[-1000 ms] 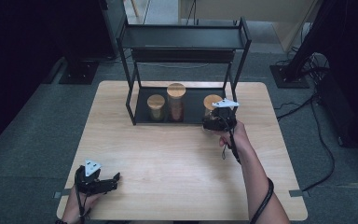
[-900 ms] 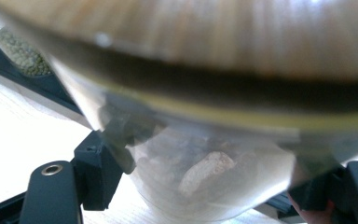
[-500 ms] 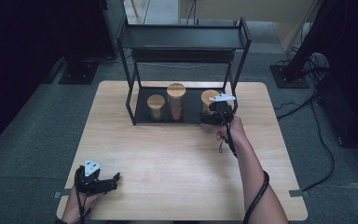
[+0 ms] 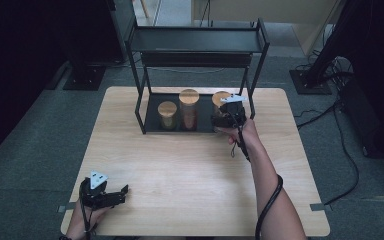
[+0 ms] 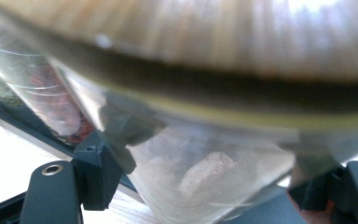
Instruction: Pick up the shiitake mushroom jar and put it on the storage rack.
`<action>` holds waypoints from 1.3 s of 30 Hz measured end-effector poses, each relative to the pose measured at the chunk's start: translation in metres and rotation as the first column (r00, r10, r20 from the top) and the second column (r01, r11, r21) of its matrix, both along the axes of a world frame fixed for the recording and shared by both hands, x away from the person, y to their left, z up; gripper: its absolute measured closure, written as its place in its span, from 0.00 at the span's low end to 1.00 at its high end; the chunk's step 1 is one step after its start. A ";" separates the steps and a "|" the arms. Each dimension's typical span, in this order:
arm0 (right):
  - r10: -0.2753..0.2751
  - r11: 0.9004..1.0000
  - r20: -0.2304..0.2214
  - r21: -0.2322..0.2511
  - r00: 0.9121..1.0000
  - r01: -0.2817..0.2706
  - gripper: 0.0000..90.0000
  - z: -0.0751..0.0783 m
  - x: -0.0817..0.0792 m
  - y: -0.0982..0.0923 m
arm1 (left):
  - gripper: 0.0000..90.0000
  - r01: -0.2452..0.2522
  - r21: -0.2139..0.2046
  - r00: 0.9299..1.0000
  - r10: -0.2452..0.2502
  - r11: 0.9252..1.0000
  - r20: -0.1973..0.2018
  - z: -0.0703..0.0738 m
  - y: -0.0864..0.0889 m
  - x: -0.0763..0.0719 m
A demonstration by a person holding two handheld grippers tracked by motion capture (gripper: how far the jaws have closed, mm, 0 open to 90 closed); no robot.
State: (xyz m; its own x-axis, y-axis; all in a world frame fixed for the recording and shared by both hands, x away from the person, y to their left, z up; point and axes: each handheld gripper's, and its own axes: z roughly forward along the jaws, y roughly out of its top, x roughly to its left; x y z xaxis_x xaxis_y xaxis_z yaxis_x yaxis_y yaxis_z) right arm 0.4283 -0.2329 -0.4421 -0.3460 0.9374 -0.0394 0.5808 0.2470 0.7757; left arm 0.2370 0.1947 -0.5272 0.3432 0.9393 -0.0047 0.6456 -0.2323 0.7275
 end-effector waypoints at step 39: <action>0.012 1.000 -0.043 0.023 0.999 -0.011 0.12 -0.019 0.009 0.001 | 0.03 0.000 0.007 1.000 0.000 1.000 -0.001 0.000 0.000 0.000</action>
